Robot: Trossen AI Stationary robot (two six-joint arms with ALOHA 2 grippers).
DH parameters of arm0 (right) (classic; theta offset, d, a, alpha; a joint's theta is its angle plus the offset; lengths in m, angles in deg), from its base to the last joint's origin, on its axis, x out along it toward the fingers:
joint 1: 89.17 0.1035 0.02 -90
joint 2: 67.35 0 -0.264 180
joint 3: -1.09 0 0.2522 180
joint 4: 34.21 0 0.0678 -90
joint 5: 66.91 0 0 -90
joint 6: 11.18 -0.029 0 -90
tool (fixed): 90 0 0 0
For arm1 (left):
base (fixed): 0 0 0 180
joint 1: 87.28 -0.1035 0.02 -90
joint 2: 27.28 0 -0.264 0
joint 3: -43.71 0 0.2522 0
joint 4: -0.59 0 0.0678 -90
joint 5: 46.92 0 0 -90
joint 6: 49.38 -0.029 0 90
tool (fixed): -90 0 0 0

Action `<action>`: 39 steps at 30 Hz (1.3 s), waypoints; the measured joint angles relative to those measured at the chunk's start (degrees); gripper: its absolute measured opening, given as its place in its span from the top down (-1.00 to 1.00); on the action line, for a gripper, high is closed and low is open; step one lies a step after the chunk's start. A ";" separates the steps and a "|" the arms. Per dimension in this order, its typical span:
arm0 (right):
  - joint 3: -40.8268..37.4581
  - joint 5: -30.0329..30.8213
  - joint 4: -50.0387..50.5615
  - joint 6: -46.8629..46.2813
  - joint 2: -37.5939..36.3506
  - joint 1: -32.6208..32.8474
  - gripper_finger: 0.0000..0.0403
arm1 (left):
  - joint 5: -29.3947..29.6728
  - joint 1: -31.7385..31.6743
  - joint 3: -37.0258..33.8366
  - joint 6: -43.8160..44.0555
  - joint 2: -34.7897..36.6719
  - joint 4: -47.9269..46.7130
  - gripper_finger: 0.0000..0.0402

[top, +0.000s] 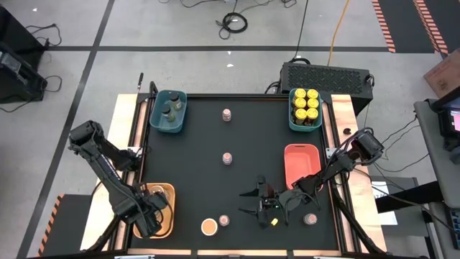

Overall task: Sort spices by type
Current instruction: Put the gold spice bottle into the yellow bin

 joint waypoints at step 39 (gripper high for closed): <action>0.02 -1.39 -0.04 -1.53 0.00 0.04 -0.29 | -5.29 -0.11 15.27 -4.71 -2.05 -15.35 -0.50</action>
